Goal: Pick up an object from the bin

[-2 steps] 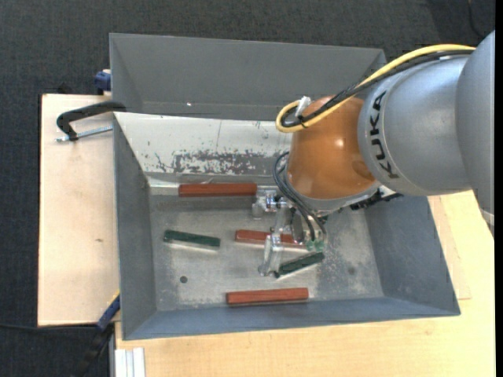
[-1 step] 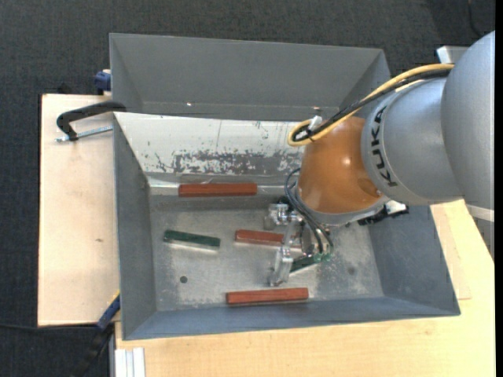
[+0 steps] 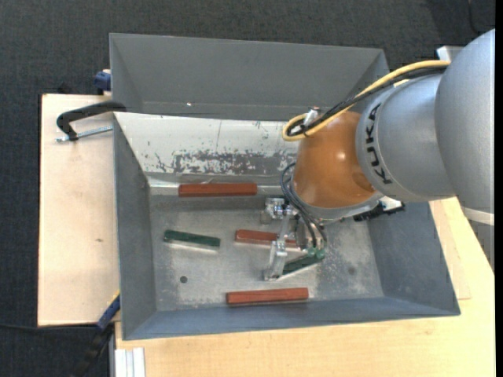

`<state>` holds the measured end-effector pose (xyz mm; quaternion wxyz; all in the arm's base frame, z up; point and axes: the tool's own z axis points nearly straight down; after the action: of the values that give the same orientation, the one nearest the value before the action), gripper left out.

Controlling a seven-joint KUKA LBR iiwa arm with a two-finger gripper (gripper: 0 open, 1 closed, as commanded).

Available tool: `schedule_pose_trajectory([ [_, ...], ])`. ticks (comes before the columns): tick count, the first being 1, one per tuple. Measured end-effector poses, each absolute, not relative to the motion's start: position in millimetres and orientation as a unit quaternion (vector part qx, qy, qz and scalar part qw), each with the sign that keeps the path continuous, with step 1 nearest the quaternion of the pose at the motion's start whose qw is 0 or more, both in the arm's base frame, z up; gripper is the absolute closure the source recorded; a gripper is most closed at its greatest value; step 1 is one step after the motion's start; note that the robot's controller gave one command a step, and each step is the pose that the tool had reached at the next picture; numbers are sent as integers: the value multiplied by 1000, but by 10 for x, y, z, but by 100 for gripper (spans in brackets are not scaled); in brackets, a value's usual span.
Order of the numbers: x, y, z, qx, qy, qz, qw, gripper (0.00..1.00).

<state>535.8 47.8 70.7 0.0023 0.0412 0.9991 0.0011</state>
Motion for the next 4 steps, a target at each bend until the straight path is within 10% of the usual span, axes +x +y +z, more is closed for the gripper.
schedule_pose_trajectory([
  [2,5369,488,713,41,999,1,3,0],
  [3,5297,432,698,30,1000,1,0,100],
  [4,5297,432,698,30,1000,1,0,100],
])
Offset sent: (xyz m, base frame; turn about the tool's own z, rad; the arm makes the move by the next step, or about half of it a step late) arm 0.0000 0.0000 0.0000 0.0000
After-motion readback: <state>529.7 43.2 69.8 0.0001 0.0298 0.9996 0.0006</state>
